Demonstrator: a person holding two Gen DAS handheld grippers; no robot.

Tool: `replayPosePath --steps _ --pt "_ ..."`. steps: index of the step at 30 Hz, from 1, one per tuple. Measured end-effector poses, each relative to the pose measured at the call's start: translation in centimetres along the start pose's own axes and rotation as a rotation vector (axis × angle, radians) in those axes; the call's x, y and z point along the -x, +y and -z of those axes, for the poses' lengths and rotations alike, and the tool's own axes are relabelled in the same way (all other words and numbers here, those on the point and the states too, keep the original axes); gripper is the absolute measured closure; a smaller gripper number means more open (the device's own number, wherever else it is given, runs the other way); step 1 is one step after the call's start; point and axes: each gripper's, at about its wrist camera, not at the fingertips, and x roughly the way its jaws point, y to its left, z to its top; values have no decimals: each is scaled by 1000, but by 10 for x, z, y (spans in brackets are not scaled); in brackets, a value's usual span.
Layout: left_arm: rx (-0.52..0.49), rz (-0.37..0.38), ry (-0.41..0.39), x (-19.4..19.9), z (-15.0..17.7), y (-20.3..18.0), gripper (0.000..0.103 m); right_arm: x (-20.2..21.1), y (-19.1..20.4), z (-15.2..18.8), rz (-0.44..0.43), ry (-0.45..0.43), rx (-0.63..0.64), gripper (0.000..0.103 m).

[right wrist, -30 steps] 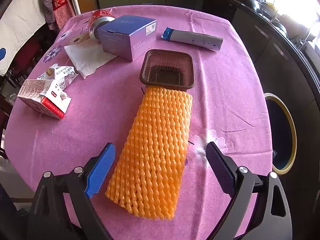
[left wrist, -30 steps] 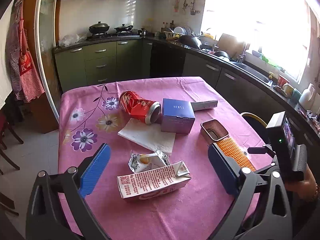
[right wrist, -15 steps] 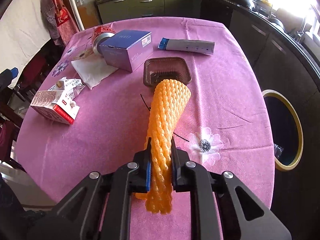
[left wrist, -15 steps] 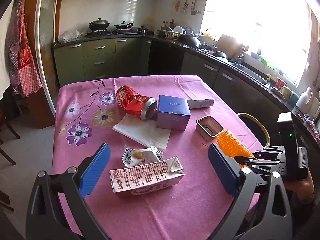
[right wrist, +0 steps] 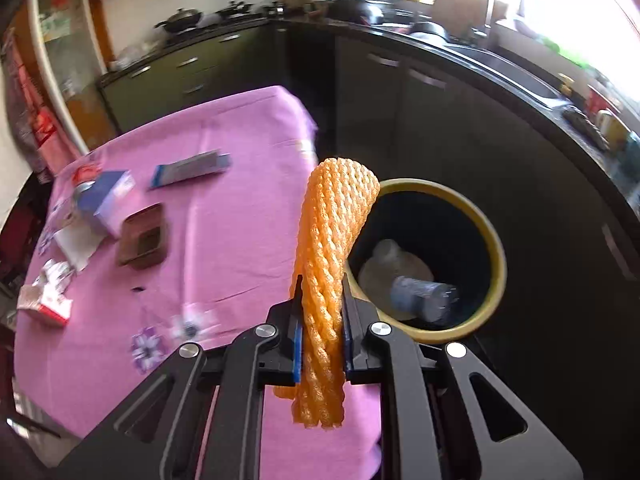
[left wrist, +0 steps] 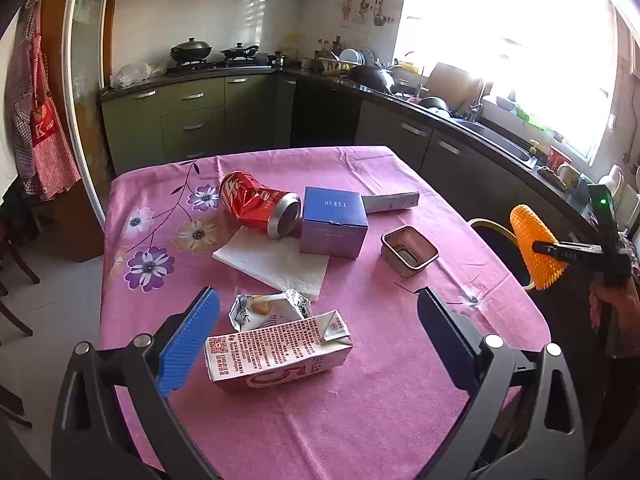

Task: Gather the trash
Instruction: 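Carry the orange foam net over the bin and open the right gripper, then grasp the white drink carton with the left gripper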

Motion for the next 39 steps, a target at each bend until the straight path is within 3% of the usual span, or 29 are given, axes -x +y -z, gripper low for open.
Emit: replayPosePath --steps 2,8,10,11,13,15,23,27,35,39 --pt "-4 -3 -1 1 -1 -3 9 -20 -30 -12 60 28 -42 88" --pt "-8 -12 -4 2 -4 -8 8 -78 -77 -35 133 111 -105 86" --pt "-10 -12 -2 2 -6 -11 8 -104 -89 -41 129 172 -129 75" --pt "-12 -11 1 1 -6 -12 8 -114 -96 -43 112 192 -149 60" --pt "-16 -8 5 0 -7 -14 8 -130 -105 -49 146 202 -162 41" --pt "-20 -11 8 -1 -7 -14 8 -124 -110 -53 193 162 -174 41" --pt "12 23 15 -4 -10 3 8 -55 -82 -31 82 2 -141 31" --pt "6 67 27 -3 -3 12 8 -38 -63 -16 -8 -21 -123 30" --pt "-105 214 113 -10 11 15 8 -31 -25 -2 -104 -6 -64 29" --pt "-257 281 159 -24 5 13 8 -31 -9 4 -126 5 -40 29"
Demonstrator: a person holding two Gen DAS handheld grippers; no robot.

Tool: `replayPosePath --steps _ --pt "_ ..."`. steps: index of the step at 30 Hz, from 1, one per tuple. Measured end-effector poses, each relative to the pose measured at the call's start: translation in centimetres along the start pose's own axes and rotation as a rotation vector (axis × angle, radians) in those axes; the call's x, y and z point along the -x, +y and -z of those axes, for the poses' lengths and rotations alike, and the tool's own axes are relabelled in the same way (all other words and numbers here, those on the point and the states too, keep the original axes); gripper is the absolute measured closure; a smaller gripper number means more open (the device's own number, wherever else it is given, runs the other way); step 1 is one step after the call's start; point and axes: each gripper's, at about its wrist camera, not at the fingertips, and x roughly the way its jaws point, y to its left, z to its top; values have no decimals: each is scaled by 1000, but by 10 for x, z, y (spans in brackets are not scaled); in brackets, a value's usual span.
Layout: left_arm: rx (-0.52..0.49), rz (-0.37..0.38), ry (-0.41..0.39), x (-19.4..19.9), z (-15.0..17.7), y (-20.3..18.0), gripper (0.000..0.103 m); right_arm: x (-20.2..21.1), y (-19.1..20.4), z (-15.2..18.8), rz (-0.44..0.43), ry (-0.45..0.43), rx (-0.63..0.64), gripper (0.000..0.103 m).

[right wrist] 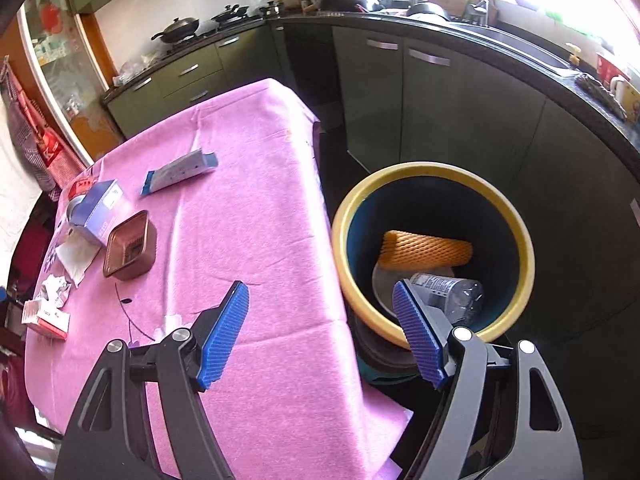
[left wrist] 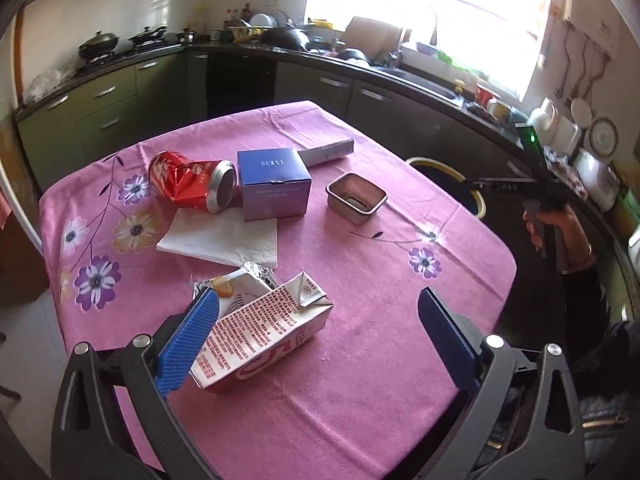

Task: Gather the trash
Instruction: 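Grasp the white drink carton with the left gripper, then carry the white carton over the bin and open the left gripper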

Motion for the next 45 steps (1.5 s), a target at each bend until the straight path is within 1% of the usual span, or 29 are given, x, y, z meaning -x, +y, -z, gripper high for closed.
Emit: replayPosePath --steps 3,4,7,9,10,11,13,15,16,19,20,22,23,25,30,32,35,37,43,45 --pt "-158 29 74 -15 -7 1 8 -4 2 4 -7 10 11 29" --pt "-199 58 118 -22 -9 4 8 -5 4 5 -8 13 13 29" --pt "-269 156 217 -36 -15 9 9 -6 6 7 -4 20 13 29" --pt "-307 189 264 -42 -16 9 10 -6 6 8 -1 25 10 28" --pt "-334 198 286 -45 -16 8 12 -6 7 9 1 27 8 28" --pt "-356 200 304 -47 -15 6 15 -6 6 8 2 29 9 28" --pt "-395 202 351 -54 -13 4 27 -7 9 7 2 31 11 27" --pt "-436 189 376 -58 -10 3 29 -7 12 6 2 31 15 26" --pt "-445 190 398 -61 -8 4 33 -7 13 6 2 31 18 26" --pt "-468 159 436 -68 -5 9 36 -10 18 5 -2 36 25 25" --pt "-471 151 445 -70 -4 12 37 -11 20 5 -4 39 28 25" --pt "-471 158 461 -73 -3 16 45 -15 24 5 -5 47 34 25" --pt "-472 161 466 -75 -2 16 47 -17 25 5 -5 51 36 25" --pt "-484 162 483 -79 1 16 58 -20 27 5 -4 59 39 25" --pt "-495 154 527 -90 12 16 64 -24 32 6 -2 72 48 25" --pt "-477 153 516 -91 11 18 67 -25 33 5 -3 72 48 25" --pt "-418 161 502 -92 10 25 67 -25 35 6 -7 72 50 25" --pt "-387 150 487 -90 11 27 67 -25 36 6 -9 73 53 25" --pt "-316 79 454 -76 18 26 68 -26 35 8 -20 73 49 25" --pt "-296 34 429 -69 18 24 68 -27 36 9 -25 74 49 25"
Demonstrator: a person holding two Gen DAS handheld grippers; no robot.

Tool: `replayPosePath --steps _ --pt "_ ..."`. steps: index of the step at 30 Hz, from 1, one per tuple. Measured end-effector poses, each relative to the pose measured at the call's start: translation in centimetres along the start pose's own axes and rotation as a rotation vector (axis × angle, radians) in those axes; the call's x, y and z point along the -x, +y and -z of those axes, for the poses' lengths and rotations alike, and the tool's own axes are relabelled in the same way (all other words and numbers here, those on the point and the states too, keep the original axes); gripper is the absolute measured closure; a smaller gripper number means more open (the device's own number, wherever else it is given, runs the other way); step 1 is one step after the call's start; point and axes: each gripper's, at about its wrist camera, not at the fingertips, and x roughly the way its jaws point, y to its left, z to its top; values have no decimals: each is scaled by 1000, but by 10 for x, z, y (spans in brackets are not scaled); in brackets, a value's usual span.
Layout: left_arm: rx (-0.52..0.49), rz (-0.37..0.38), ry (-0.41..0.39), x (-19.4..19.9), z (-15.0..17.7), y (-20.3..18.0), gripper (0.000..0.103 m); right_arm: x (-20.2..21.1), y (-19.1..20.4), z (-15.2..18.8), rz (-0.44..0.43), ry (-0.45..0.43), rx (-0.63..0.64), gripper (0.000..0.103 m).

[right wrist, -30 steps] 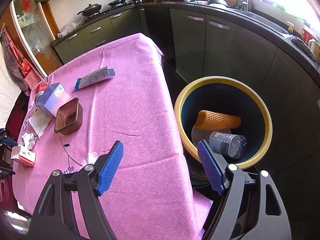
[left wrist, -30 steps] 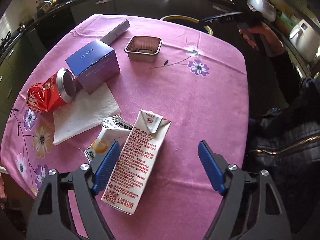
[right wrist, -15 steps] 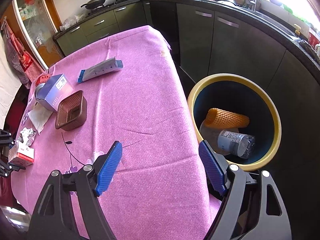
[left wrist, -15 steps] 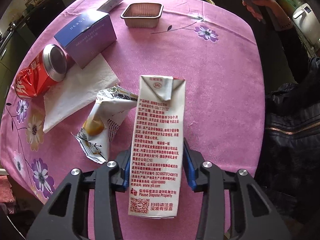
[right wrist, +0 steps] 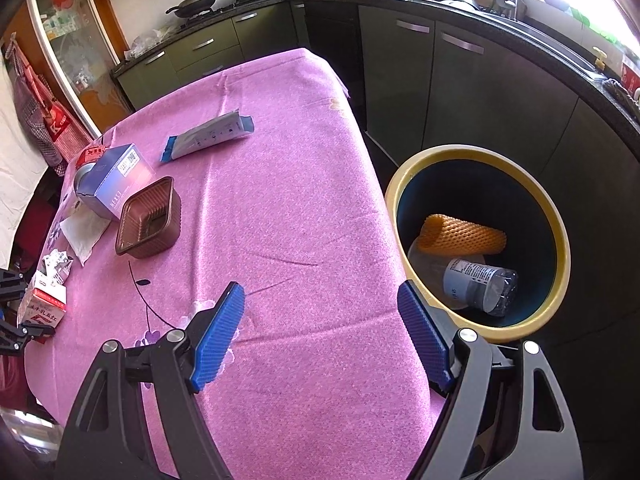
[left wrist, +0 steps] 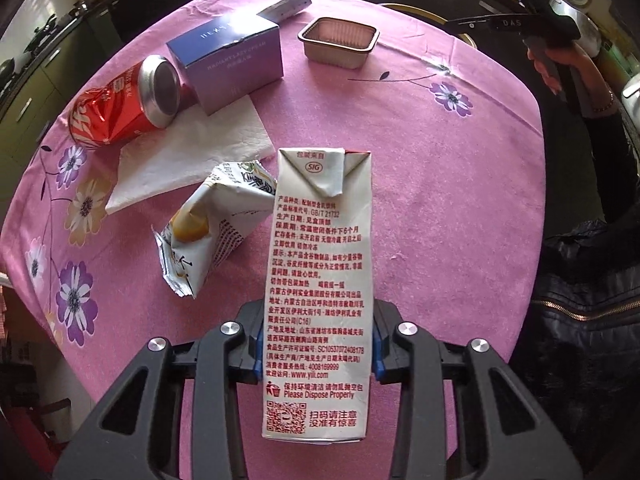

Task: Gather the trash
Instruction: 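Carry the white carton over the bin and open the left gripper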

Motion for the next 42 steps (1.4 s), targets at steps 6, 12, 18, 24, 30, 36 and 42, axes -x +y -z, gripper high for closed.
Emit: replayPosePath --steps 6,12,18,24,30,36,42 --pt "160 -161 -99 30 -10 -4 68 0 -1 1 -15 -5 -7 25" --pt "305 -240 -269 56 -45 -19 68 2 -3 4 -28 -14 -13 25" --pt "278 -201 -386 45 -120 -68 67 14 -14 14 -19 -22 -6 25" --pt "151 -124 -387 10 -203 -130 67 51 -68 35 31 -90 -92 25" --pt "52 -84 -342 -32 -272 -187 67 87 -133 72 98 -144 -214 24" --pt "14 -21 -251 -80 -340 -222 67 100 -178 104 118 -158 -308 24" --pt "39 10 -117 -136 -393 -238 67 99 -207 123 112 -159 -370 24"
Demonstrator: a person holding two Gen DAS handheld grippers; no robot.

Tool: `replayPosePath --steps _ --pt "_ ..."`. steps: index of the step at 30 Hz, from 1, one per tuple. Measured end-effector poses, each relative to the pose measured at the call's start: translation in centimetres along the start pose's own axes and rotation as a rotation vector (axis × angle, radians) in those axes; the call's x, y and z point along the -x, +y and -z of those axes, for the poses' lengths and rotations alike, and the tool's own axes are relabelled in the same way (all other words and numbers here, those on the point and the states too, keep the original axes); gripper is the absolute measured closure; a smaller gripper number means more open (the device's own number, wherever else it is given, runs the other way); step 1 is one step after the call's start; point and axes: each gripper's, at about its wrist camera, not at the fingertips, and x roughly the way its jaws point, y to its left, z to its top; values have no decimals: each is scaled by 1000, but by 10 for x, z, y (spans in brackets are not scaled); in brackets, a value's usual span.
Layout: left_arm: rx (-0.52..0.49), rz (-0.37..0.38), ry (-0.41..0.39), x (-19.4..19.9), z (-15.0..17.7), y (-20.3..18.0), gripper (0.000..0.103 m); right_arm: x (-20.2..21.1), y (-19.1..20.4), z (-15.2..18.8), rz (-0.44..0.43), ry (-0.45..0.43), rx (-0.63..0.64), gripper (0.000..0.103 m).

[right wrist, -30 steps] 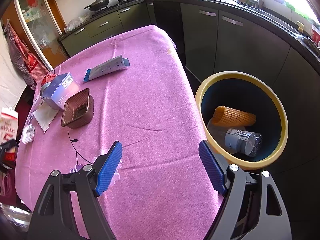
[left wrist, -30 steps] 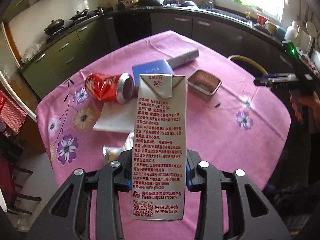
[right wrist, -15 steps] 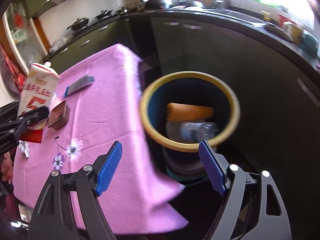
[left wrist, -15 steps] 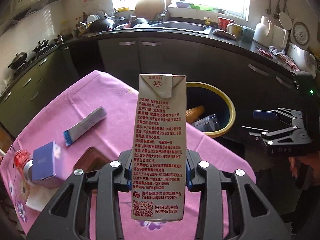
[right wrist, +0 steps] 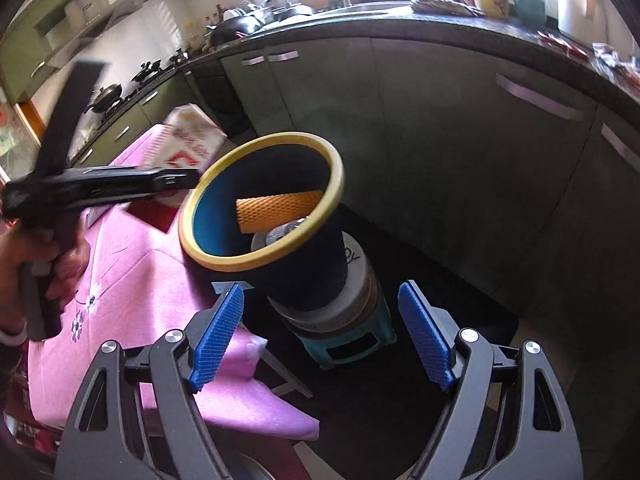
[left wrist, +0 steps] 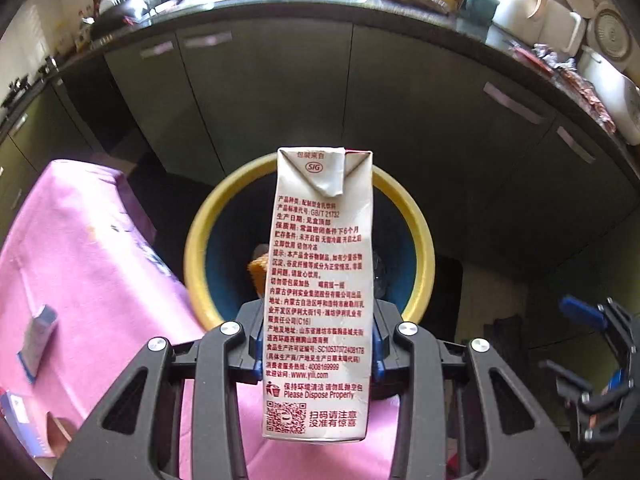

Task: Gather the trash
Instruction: 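Carry the white carton over the bin and open the left gripper, then grasp the brown plastic food tray with the right gripper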

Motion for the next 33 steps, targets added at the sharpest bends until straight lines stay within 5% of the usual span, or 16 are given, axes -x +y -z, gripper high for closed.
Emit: replayPosePath --steps 9,12,14,18,20,21,26,33 --pt "64 -2 106 -60 -29 3 67 -7 -9 0 -2 11 -27 24" --pt "101 -24 113 -67 -34 12 32 -6 -4 -1 -11 11 -22 24" --pt "142 -7 75 -55 -28 22 30 -3 -1 -2 -15 0 -16 24" --pt "229 89 -41 4 4 41 28 3 5 -1 -16 -19 -11 23" --pt "233 93 -149 47 29 45 15 3 10 0 -26 -18 -9 22" --pt "225 72 -206 69 44 47 8 3 12 1 -30 -16 -7 21" --pt "257 -130 -424 166 128 69 7 -9 37 0 -67 11 26 20" --pt "497 -315 -520 256 236 136 7 -8 100 -4 -148 11 147 20"
